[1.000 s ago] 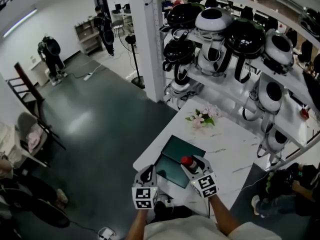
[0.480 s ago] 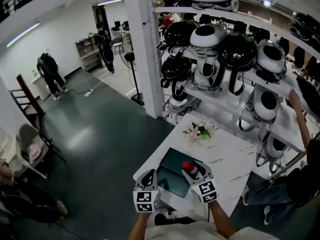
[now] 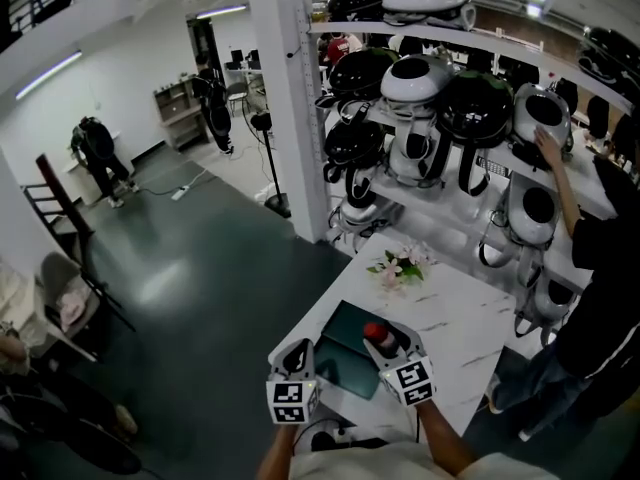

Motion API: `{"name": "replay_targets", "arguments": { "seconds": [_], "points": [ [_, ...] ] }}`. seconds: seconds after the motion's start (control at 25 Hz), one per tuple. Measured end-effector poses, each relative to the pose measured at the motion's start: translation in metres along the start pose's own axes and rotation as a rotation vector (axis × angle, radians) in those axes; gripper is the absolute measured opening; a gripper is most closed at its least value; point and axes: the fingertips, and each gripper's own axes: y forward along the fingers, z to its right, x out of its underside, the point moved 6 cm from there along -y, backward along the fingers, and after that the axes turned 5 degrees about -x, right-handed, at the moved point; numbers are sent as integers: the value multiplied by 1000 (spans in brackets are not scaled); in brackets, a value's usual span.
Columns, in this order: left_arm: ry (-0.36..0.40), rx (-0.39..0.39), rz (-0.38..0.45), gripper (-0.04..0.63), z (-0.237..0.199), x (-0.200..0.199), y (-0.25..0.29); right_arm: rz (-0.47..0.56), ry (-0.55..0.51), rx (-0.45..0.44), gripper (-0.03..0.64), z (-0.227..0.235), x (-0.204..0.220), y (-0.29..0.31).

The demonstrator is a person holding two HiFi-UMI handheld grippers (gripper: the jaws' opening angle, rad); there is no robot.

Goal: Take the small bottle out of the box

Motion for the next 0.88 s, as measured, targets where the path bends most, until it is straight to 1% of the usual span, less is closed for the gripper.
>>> {"name": "replay_targets", "arguments": {
  "seconds": [0.6, 0.72, 0.88],
  "points": [
    [10, 18, -10, 18, 6, -2, 3, -15, -8, 7, 247, 3, 2, 0],
    [18, 10, -23, 18, 4, 3, 4, -17, -11, 5, 245, 3, 3, 1],
    [18, 16, -17, 18, 6, 5, 5, -19, -11, 4, 245, 2, 6, 1]
  ]
}}
